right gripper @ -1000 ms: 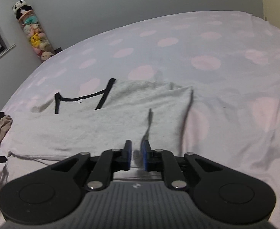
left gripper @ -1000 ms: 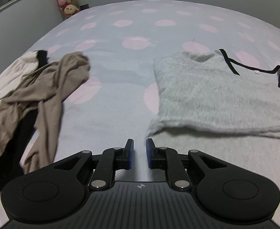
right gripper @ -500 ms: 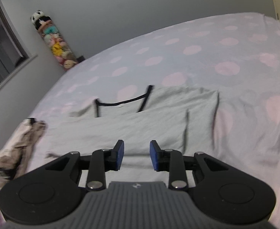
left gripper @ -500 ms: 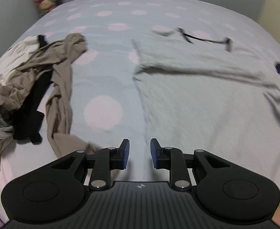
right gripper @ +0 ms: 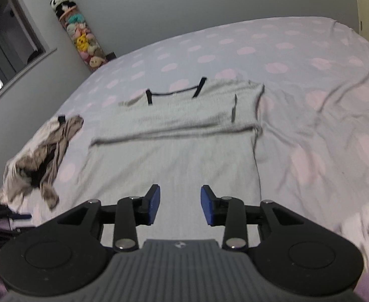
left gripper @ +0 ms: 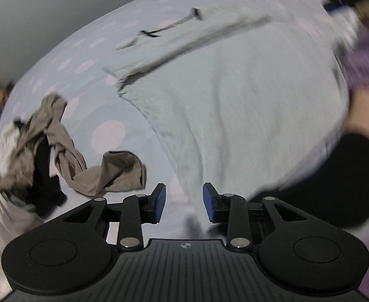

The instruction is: Fold clothes

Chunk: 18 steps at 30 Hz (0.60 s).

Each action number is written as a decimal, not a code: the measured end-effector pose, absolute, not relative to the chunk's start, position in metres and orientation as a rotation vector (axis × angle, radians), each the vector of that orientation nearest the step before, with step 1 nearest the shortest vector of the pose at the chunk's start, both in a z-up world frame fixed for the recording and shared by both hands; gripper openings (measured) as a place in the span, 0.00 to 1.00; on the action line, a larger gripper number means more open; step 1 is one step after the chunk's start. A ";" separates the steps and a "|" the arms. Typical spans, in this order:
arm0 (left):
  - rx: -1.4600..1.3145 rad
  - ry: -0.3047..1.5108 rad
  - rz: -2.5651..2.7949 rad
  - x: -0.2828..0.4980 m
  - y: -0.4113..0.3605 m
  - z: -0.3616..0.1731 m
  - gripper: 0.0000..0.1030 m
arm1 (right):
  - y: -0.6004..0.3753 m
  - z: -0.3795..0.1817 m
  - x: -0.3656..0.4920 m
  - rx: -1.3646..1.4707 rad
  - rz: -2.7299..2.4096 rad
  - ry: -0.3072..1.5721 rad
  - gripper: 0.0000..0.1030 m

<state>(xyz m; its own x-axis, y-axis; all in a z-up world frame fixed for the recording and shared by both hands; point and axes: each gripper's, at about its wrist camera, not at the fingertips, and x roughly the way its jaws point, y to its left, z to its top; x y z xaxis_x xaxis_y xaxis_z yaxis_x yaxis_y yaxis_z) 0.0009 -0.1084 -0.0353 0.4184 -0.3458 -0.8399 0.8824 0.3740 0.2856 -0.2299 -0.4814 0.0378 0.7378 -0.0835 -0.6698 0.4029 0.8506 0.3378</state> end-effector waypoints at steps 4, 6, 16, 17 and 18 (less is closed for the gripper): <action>0.993 0.678 -0.953 -0.023 -0.102 -0.046 0.38 | -0.462 0.037 -0.250 0.428 -0.279 0.749 0.41; 1.092 0.613 -0.978 -0.035 -0.103 -0.054 0.39 | -0.453 0.036 -0.257 0.392 -0.278 0.780 0.41; 1.567 0.332 -1.012 -0.073 -0.111 -0.106 0.39 | -0.430 0.047 -0.272 0.306 -0.267 0.816 0.47; 1.602 0.307 -1.012 -0.075 -0.111 -0.111 0.38 | -0.429 0.048 -0.272 0.301 -0.263 0.820 0.47; 1.618 0.293 -1.010 -0.074 -0.111 -0.114 0.34 | -0.428 0.048 -0.271 0.295 -0.259 0.824 0.47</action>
